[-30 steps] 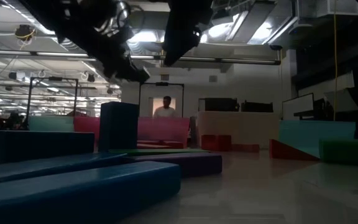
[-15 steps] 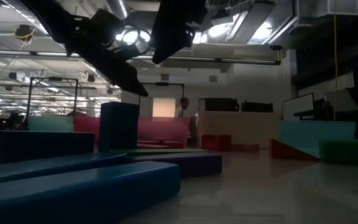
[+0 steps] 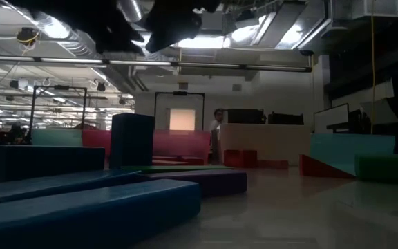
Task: Sort blocks
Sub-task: Put the blue block into the left pink bin
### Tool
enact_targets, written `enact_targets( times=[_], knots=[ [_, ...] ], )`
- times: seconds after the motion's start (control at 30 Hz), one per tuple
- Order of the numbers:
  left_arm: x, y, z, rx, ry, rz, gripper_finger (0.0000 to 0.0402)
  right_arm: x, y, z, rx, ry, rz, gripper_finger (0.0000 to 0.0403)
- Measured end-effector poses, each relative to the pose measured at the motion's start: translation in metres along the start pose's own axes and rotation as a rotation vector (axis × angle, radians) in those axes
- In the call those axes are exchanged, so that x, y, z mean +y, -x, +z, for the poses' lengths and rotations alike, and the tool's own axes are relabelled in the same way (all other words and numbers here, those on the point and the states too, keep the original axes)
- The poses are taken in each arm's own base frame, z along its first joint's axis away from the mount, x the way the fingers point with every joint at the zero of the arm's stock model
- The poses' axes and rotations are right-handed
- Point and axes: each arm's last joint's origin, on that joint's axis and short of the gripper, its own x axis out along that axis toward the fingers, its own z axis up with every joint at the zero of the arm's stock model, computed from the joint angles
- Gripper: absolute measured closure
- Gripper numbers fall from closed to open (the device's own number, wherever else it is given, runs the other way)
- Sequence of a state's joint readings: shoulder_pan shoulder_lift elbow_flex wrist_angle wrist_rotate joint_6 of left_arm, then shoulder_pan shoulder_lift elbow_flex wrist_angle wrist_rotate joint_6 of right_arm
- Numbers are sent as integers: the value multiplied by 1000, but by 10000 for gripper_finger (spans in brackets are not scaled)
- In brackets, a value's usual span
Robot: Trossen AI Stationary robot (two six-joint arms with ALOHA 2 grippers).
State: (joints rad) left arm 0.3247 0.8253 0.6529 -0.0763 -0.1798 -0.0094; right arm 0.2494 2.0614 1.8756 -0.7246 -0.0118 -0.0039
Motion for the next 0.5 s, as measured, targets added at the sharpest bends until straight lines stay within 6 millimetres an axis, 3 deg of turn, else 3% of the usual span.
enact_targets(
  times=[0.3,0.5],
  knots=[
    [-16,62,12,-88,346,-360,171,1,-47,-9,23,67,68,139],
    [-23,80,2,23,406,-477,171,2,-71,-20,80,103,109,139]
  ],
)
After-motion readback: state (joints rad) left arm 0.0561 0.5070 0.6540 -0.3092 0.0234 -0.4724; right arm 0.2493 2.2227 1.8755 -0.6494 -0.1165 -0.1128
